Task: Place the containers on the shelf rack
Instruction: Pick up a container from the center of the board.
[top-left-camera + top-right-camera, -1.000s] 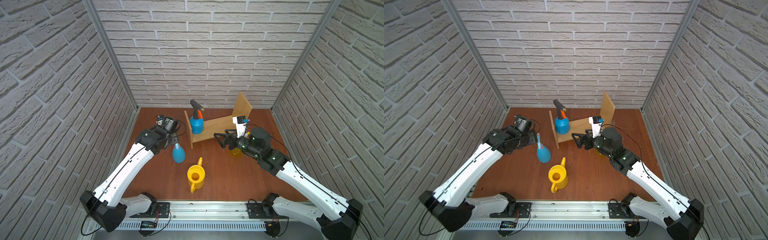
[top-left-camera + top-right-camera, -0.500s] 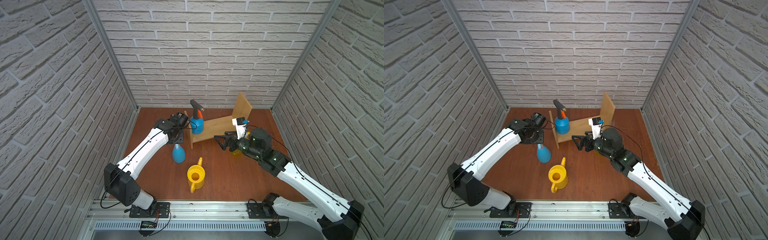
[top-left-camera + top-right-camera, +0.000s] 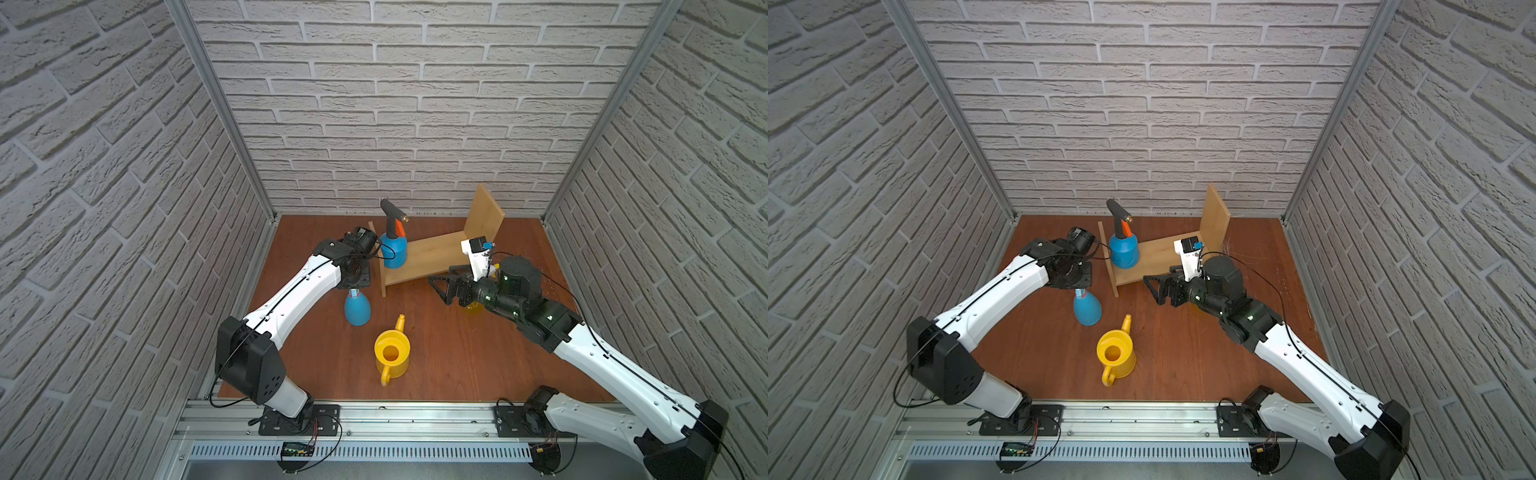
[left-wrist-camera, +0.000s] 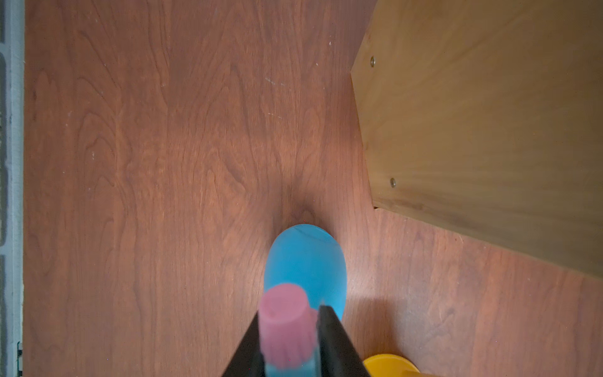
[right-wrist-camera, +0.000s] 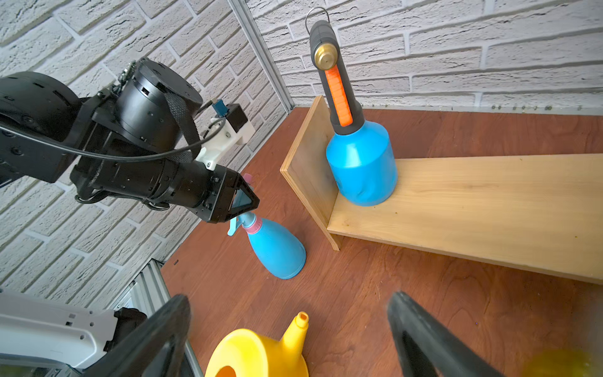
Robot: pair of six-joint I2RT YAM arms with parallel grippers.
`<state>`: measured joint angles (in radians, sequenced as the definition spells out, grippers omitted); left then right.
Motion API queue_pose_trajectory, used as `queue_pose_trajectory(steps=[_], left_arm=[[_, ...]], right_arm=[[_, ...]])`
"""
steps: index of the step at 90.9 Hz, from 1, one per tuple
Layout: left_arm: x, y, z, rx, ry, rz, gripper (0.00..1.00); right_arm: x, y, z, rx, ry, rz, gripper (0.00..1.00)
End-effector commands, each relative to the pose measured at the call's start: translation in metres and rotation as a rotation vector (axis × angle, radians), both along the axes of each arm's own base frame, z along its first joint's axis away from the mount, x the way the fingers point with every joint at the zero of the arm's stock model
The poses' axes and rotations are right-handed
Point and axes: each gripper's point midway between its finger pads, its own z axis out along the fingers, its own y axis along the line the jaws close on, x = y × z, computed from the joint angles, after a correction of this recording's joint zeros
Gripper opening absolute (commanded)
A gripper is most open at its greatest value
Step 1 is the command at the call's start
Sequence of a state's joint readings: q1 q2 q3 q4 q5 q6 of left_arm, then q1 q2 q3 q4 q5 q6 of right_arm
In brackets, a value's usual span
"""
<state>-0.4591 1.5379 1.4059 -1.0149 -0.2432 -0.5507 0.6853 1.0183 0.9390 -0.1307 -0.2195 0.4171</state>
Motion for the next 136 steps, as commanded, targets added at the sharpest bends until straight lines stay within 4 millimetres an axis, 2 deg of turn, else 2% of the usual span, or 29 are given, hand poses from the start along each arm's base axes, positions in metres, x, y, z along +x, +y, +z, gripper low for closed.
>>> queue_pose_trajectory(steps=[1,15,31,40,54,66,78,85,89,100,110,126,136], left_arm=[[-0.002,0.001,-0.007,-0.01,0.011,-0.007,0.27],[-0.006,0.005,-0.003,0.011,0.004,-0.032,0.14],[-0.017,0.015,0.021,0.055,-0.04,-0.135,0.0],[-0.032,0.014,0.041,0.063,-0.067,-0.279,0.0],[-0.069,-0.006,0.079,-0.015,-0.159,-0.61,0.0],[-0.102,-0.018,0.116,-0.065,-0.298,-0.839,0.0],[-0.136,-0.038,0.154,-0.146,-0.43,-1.068,0.0],[-0.155,-0.051,0.167,-0.192,-0.466,-1.205,0.0],[-0.162,-0.058,0.171,-0.22,-0.477,-1.259,0.0],[-0.168,-0.079,0.18,-0.309,-0.494,-1.353,0.0],[-0.162,-0.1,0.188,-0.374,-0.528,-1.41,0.0],[-0.149,-0.121,0.2,-0.433,-0.543,-1.472,0.0],[-0.137,-0.135,0.2,-0.465,-0.517,-1.495,0.0]], right_arm=[[0.0,0.002,0.02,0.017,-0.054,0.017,0.98],[-0.001,0.002,0.023,0.011,-0.061,0.021,0.98],[-0.002,-0.003,0.028,-0.003,-0.077,0.015,0.98],[-0.003,-0.005,0.03,-0.022,-0.092,0.018,0.98],[-0.007,-0.001,0.035,-0.065,-0.152,0.078,0.98],[-0.028,0.015,0.045,-0.087,-0.297,0.271,0.98],[-0.068,0.032,0.052,-0.093,-0.47,0.557,0.98],[-0.081,0.036,0.054,-0.103,-0.492,0.659,0.98],[-0.087,0.037,0.061,-0.093,-0.494,0.701,0.98],[-0.101,0.042,0.075,-0.049,-0.471,0.795,0.98],[-0.108,0.041,0.08,-0.027,-0.459,0.828,1.0],[-0.11,0.032,0.056,-0.102,-0.377,0.811,1.0],[-0.098,0.025,0.046,-0.145,-0.365,0.703,1.0]])
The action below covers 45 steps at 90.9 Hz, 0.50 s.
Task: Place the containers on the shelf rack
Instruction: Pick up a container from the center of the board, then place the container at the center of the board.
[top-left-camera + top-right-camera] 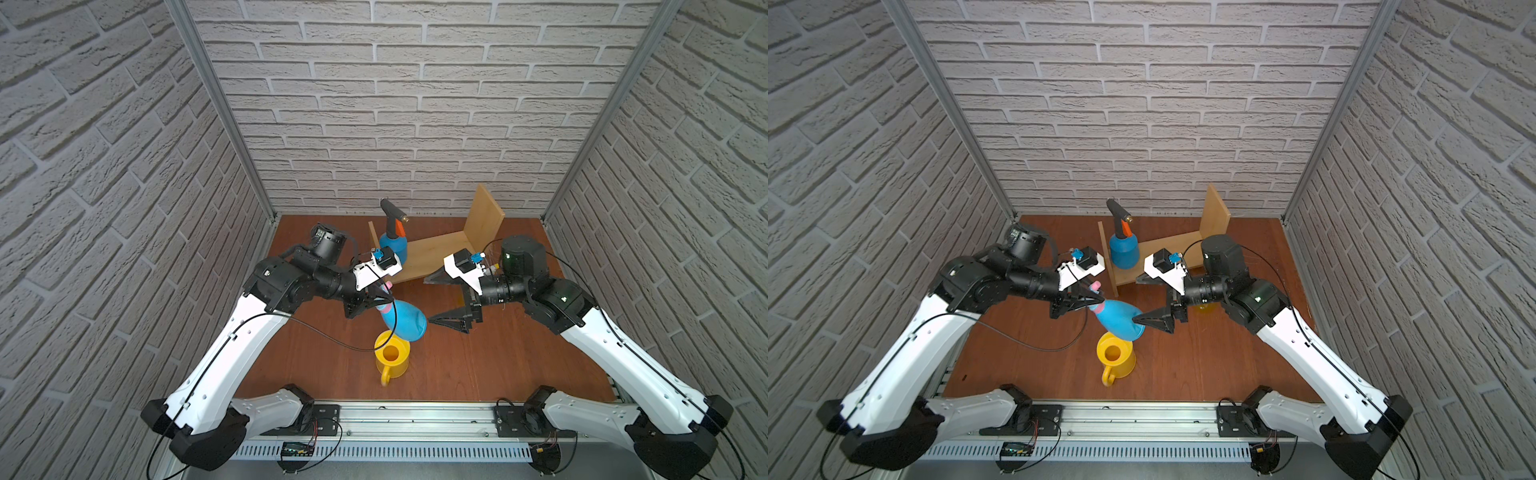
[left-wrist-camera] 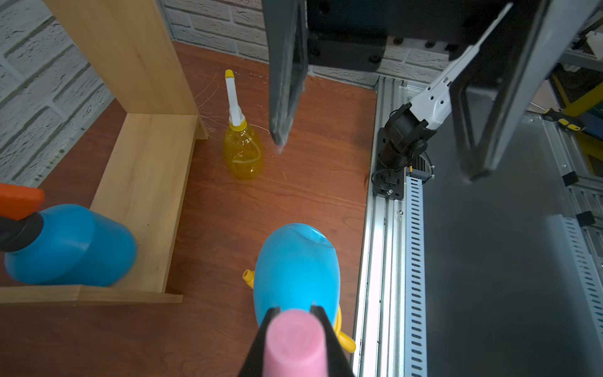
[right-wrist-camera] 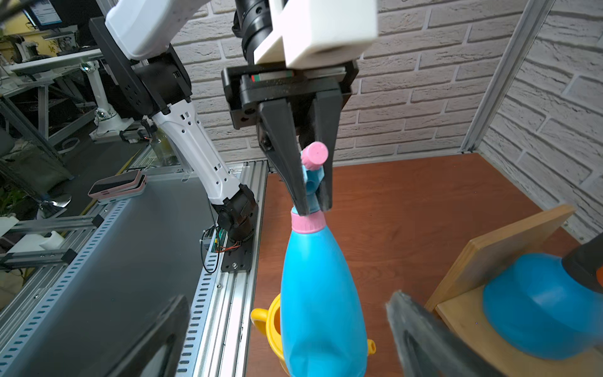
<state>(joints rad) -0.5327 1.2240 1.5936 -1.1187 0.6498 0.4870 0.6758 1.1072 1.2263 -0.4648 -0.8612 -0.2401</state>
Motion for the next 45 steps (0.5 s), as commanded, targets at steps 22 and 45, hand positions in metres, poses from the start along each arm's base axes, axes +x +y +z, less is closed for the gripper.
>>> queue_pose_trajectory(steps=[22,45], left_arm=[[0.032,-0.067,-0.018,0.069,-0.065,-0.175,0.0],[0.072,-0.102,-0.076,0.269,-0.074,-0.177,0.0]], right_arm=[[0.075,-0.109,0.006,0.185,-0.144,-0.866,0.98],[0.067,-0.174,0.005,0.262,-0.169,-1.147,0.98]])
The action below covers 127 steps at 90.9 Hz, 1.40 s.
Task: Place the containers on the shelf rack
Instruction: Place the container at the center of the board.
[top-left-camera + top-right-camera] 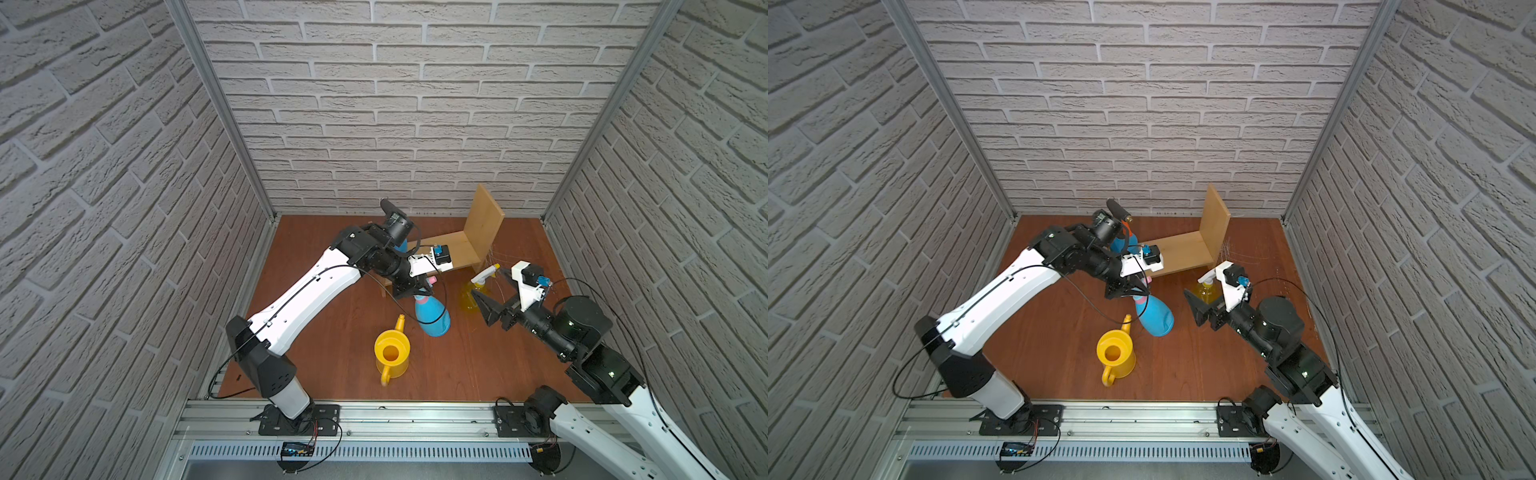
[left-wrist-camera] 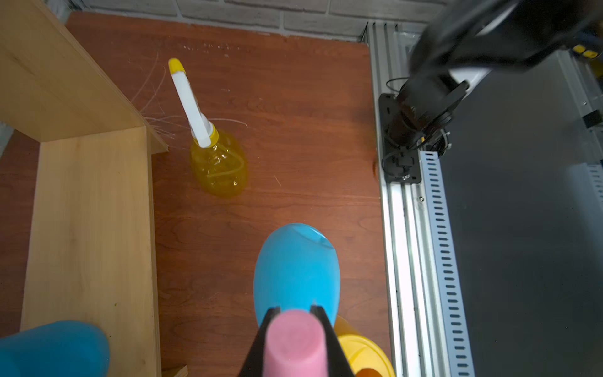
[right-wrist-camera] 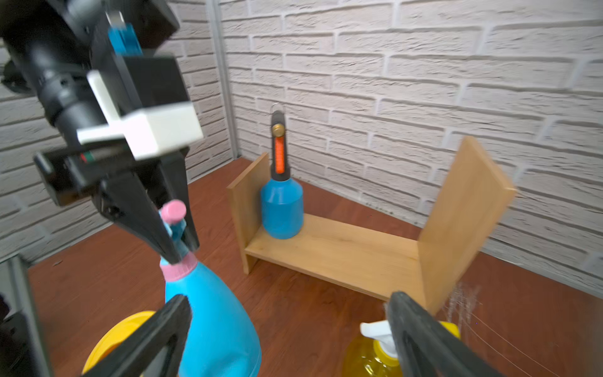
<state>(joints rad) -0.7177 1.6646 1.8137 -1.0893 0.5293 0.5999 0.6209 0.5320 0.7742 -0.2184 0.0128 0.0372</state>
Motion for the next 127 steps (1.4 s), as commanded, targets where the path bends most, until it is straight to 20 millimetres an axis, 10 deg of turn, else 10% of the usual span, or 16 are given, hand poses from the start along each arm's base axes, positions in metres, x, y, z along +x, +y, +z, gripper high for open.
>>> queue_pose_trajectory(steps=[1,53,69,98,127], left_arm=[[0.022,-0.01,-0.011,0.069,-0.097,0.0,0.0],[0.054,-0.041,-0.081,0.197,-0.064,-0.017,0.0],[0.048,-0.041,-0.09,0.221,-0.031,-0.027,0.16],[0.039,-0.045,-0.063,0.137,-0.083,-0.027,0.59],[0.012,-0.032,0.01,-0.138,-0.163,0.025,0.65]], right_arm=[[0.011,-0.031,0.017,0.09,-0.043,-0.185,0.98],[0.013,-0.044,-0.002,0.098,-0.011,-0.256,0.98],[0.015,-0.042,-0.003,0.091,-0.01,-0.252,0.98],[0.016,-0.04,-0.008,0.051,-0.009,-0.243,0.98],[0.006,-0.016,-0.021,-0.043,0.002,-0.071,0.98]])
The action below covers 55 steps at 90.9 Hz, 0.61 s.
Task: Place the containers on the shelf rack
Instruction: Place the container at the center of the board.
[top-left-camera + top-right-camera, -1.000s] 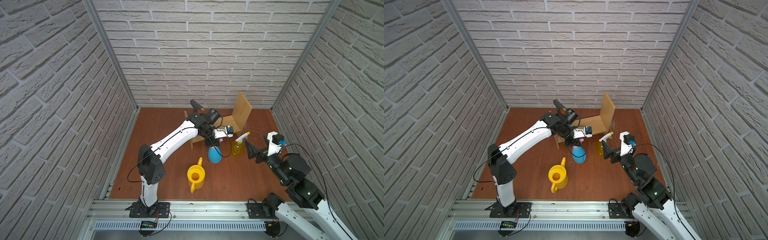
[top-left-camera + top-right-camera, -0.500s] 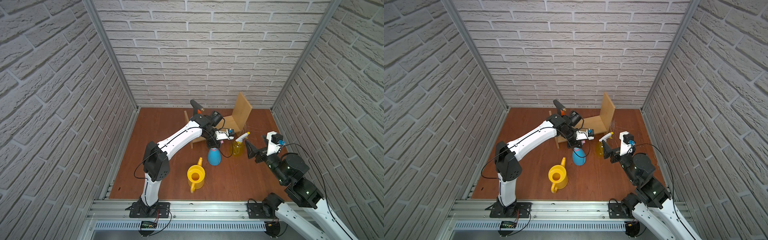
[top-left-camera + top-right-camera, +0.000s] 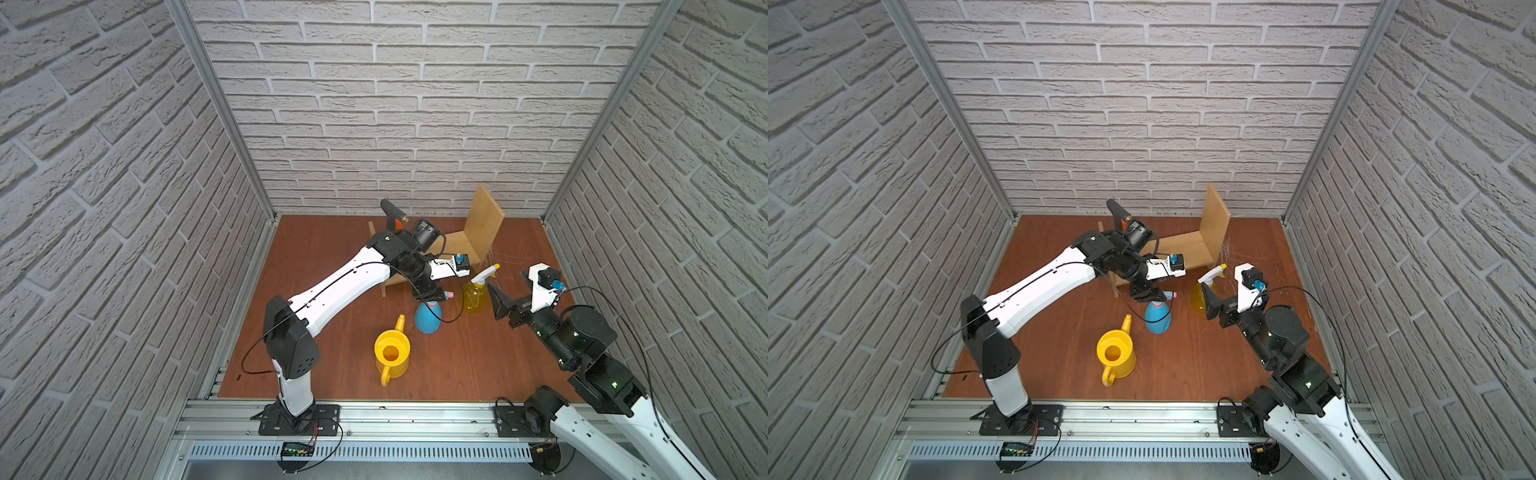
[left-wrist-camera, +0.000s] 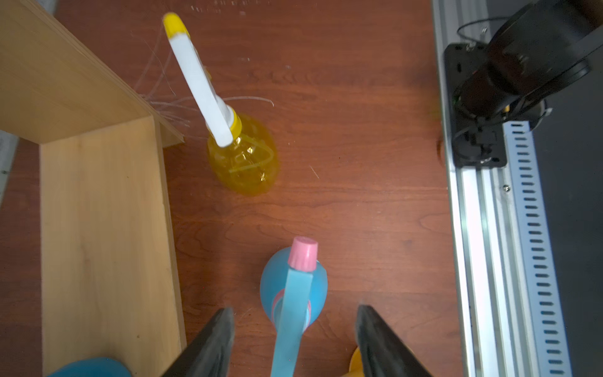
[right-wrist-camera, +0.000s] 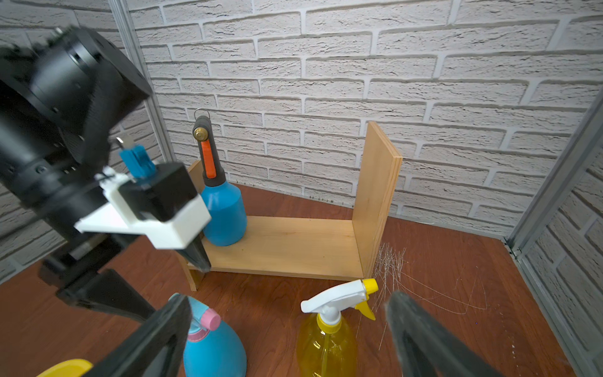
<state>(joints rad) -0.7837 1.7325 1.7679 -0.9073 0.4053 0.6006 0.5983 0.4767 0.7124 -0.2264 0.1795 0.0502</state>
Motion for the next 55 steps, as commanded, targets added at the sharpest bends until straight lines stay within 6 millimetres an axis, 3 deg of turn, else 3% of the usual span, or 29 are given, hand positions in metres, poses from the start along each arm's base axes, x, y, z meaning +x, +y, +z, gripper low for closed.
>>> queue_pose_trajectory(steps=[1,5,8,14,17,22,24,29,37,55], left_arm=[[-0.012,0.004,0.043,-0.184,-0.047,0.023,0.65],[-0.012,0.01,0.06,-0.263,-0.094,0.06,0.66],[-0.01,0.014,0.059,-0.304,-0.099,0.114,0.67],[-0.002,0.027,0.081,-0.454,-0.166,0.243,0.71],[0.0,0.036,0.084,-0.509,-0.178,0.311,0.73],[0.006,0.051,0.1,-0.675,-0.203,0.444,0.85],[0.008,0.058,0.097,-0.722,-0.198,0.498,0.9],[0.012,0.078,0.096,-0.857,-0.165,0.634,0.97],[0.012,0.102,0.087,-0.969,-0.11,0.768,0.98],[0.008,0.135,0.075,-0.927,-0.125,0.907,0.98]], right_arm=[[-0.006,0.021,-0.005,-0.04,-0.001,0.137,0.98],[-0.01,0.032,-0.008,-0.048,0.015,0.213,0.98],[-0.013,0.043,-0.012,-0.06,0.029,0.285,0.98],[-0.026,0.069,-0.022,-0.096,0.062,0.475,0.98],[-0.035,0.08,-0.026,-0.109,0.082,0.573,0.98],[-0.047,0.099,-0.038,-0.141,0.146,0.739,0.98],[-0.05,0.103,-0.04,-0.147,0.166,0.78,0.98],[-0.048,0.108,-0.049,-0.194,0.22,0.821,0.98],[-0.038,0.109,-0.053,-0.252,0.237,0.829,0.98],[-0.005,0.104,-0.067,-0.278,0.325,0.826,0.97]])
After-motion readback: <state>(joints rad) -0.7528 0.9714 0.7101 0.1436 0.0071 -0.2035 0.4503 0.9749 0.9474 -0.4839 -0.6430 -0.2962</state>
